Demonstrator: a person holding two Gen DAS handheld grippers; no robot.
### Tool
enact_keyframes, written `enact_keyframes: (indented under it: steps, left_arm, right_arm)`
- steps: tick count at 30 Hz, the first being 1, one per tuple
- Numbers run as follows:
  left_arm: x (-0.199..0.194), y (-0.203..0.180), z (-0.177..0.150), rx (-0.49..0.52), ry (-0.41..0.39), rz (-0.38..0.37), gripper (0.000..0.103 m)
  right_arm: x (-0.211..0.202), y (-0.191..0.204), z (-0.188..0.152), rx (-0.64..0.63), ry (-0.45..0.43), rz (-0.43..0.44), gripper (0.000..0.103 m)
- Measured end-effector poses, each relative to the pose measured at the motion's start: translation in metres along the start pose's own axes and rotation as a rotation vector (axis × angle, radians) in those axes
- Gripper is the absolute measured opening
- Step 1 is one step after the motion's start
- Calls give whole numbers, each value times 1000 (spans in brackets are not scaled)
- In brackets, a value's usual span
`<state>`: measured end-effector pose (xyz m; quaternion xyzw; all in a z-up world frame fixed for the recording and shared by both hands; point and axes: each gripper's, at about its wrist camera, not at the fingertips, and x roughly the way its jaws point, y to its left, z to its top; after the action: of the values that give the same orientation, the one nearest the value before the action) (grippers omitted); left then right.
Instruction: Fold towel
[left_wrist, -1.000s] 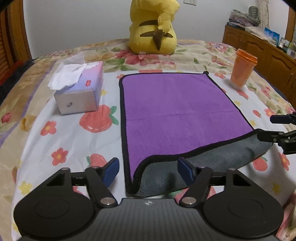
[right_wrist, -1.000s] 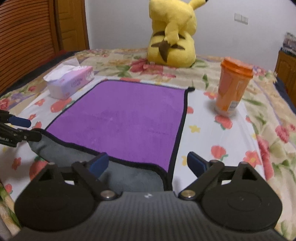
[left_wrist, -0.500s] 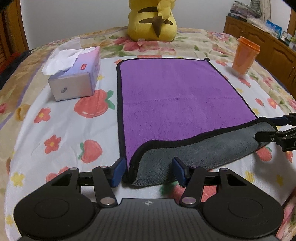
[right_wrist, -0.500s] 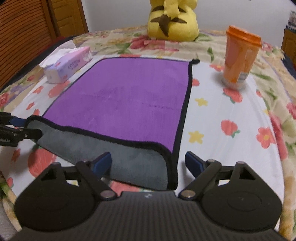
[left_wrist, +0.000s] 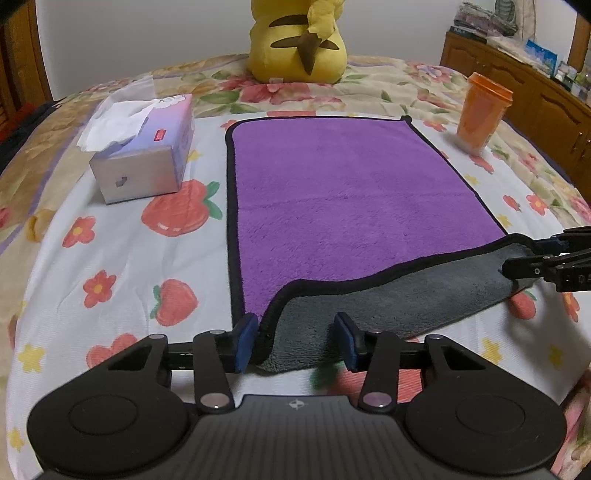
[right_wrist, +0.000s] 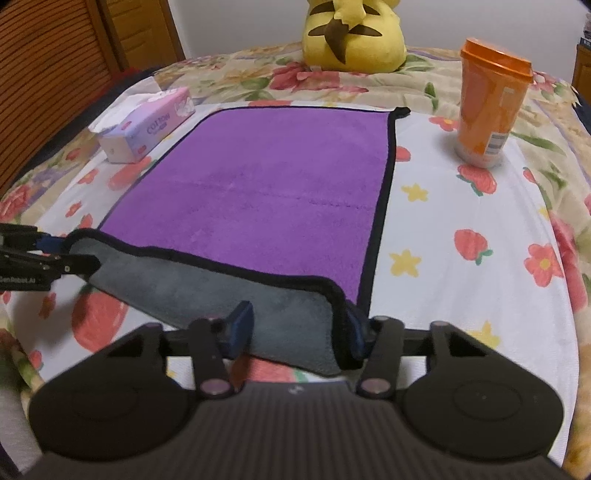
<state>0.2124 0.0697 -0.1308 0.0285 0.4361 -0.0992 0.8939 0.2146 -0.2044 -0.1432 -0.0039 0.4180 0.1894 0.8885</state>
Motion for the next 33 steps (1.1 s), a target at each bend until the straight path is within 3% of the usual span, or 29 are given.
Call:
enact_keyframes:
  steps: [8, 11, 14, 33]
  left_arm:
    - [-2, 0, 0, 2, -8, 2, 20]
    - [-3, 0, 1, 5, -16, 5, 15]
    - [-6, -1, 1, 13, -22, 0, 11]
    - [-46, -8, 14, 8, -189, -6, 9]
  right_arm:
    - [2, 0, 0, -15, 14, -20, 28]
    - [1, 2, 0, -28, 11, -20, 21]
    - [-1, 3, 0, -51, 0, -26, 5]
    - [-25, 0, 12, -44, -167, -37, 5]
